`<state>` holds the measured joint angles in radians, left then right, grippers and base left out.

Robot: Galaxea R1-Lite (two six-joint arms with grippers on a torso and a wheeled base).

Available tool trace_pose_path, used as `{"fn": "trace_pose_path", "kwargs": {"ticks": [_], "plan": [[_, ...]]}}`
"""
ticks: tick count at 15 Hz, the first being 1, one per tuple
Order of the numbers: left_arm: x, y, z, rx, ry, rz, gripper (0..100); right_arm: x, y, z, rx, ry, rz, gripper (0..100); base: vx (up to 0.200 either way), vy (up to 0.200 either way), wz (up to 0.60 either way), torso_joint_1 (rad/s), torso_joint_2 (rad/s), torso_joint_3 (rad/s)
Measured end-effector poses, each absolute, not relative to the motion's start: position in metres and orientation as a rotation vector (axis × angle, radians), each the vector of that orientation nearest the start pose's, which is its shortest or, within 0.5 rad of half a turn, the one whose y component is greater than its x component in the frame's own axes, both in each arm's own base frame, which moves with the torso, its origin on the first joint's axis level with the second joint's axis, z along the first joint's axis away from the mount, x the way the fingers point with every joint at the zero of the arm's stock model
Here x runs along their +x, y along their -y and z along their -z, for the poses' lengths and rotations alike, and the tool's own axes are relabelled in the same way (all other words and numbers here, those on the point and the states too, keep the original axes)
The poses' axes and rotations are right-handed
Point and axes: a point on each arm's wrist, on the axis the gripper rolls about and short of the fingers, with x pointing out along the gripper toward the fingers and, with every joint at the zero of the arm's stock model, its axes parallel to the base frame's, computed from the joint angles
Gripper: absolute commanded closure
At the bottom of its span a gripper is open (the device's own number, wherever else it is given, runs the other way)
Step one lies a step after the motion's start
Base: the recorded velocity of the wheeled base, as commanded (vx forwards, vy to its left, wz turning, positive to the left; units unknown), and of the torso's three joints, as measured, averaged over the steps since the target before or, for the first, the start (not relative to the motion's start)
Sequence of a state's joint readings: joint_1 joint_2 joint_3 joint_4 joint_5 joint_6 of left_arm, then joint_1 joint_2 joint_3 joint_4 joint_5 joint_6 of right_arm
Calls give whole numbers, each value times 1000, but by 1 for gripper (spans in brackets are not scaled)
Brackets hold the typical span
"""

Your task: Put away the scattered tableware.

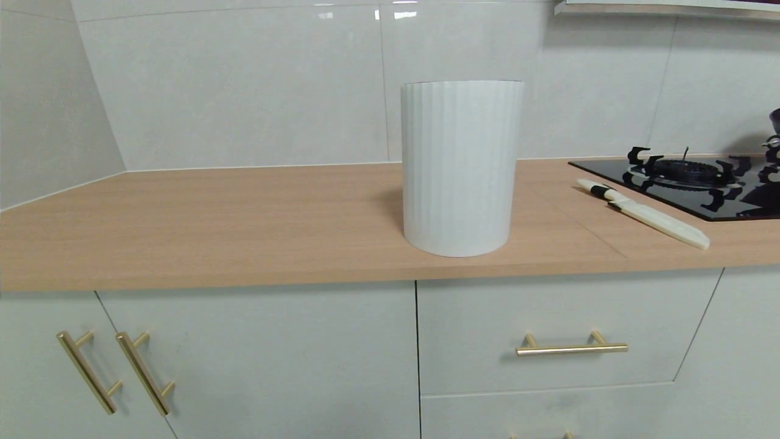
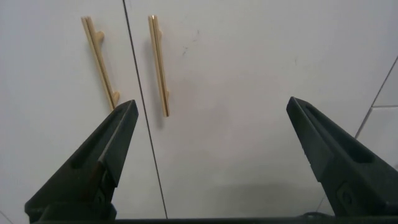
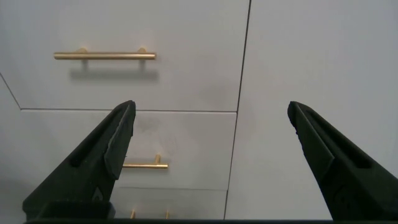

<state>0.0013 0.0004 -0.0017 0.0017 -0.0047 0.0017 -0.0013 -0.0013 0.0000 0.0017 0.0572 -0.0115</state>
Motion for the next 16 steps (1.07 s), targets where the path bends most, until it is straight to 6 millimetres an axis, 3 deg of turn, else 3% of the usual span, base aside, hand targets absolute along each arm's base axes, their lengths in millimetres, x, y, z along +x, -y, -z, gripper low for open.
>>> {"fn": "trace_pose_path", "kwargs": {"ticks": [16], "plan": [[-23,0,-76,2,0,3,0,-23,-1,-75,-11,0,-55,0,0,0,0,174,-457,-281]]}}
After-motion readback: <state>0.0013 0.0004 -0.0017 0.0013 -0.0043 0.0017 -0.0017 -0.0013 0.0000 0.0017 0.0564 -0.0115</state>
